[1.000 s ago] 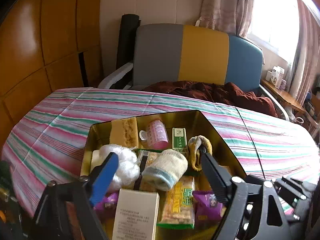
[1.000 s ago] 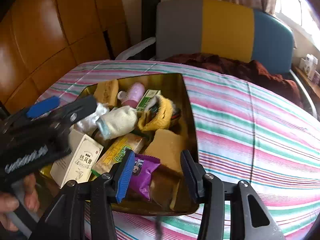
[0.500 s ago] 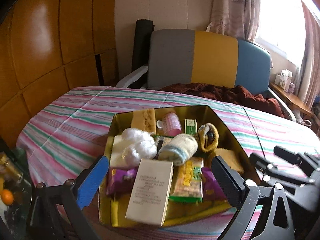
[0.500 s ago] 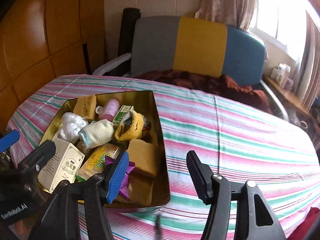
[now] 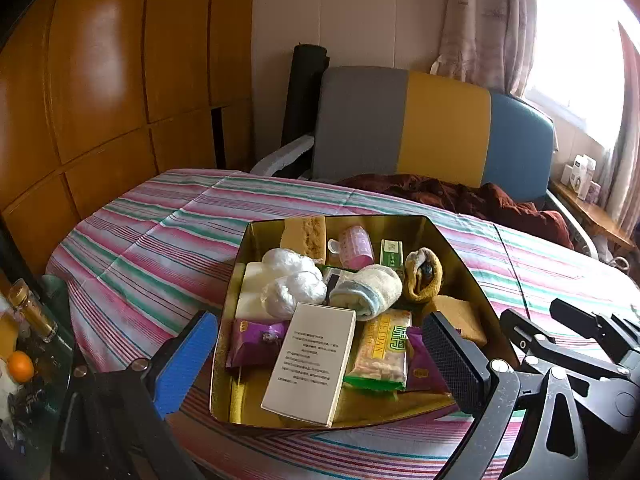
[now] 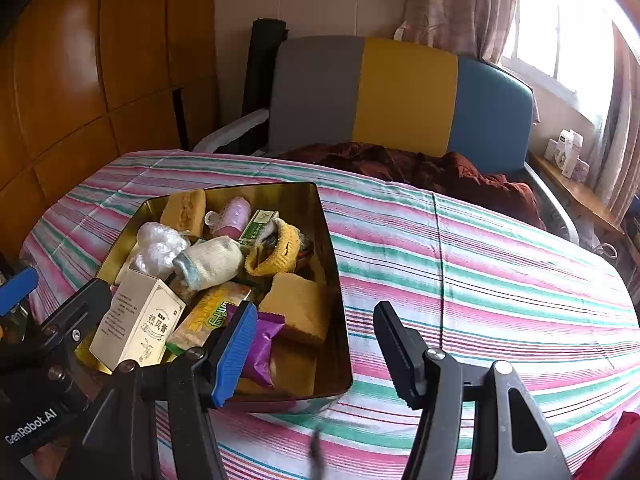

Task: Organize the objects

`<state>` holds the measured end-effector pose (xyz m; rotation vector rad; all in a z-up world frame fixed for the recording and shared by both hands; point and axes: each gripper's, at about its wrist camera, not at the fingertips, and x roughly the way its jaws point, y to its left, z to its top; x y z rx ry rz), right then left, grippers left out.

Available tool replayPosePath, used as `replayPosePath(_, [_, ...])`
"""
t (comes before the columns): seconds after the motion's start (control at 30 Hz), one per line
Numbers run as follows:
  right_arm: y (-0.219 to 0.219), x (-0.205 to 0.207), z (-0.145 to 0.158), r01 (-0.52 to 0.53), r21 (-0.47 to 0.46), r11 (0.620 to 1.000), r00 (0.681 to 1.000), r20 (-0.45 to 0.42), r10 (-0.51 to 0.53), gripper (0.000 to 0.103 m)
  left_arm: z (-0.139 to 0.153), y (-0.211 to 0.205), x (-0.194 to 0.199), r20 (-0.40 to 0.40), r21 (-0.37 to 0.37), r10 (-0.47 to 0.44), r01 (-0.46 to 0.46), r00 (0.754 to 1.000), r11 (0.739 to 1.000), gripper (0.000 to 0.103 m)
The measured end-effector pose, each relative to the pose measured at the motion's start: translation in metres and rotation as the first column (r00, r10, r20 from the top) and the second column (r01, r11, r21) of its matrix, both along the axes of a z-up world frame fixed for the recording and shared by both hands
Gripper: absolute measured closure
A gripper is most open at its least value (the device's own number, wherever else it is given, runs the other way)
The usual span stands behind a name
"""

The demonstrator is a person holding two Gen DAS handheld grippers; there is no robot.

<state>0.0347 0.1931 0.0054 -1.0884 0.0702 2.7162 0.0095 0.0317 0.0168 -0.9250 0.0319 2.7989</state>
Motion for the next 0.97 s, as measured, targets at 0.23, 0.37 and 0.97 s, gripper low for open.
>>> replayPosePath(0.23, [-0.003, -0.001, 0.001, -0.003, 0.000, 1.000, 1.000, -0.003, 0.003, 0.042, -0.001, -0.005, 0.000, 0.013, 0.007, 0.004, -0.004, 1.000, 1.000, 0.000])
replayPosePath(0.37, [-0.004, -0.003, 0.001, -0.004, -0.001, 1.000, 1.000, -0.004, 0.004, 0.042, 0.000, -0.006, 0.000, 0.012, 0.009, 0.003, -0.003, 1.000, 1.000, 0.000])
replayPosePath(0.97, [-0.011, -0.009, -0.002, -0.031, 0.000, 1.000, 0.999, 0.008, 0.031, 0.042, -0.004, -0.013, -0.004, 0.016, 0.019, 0.033, -0.033, 0.999, 0.999, 0.000])
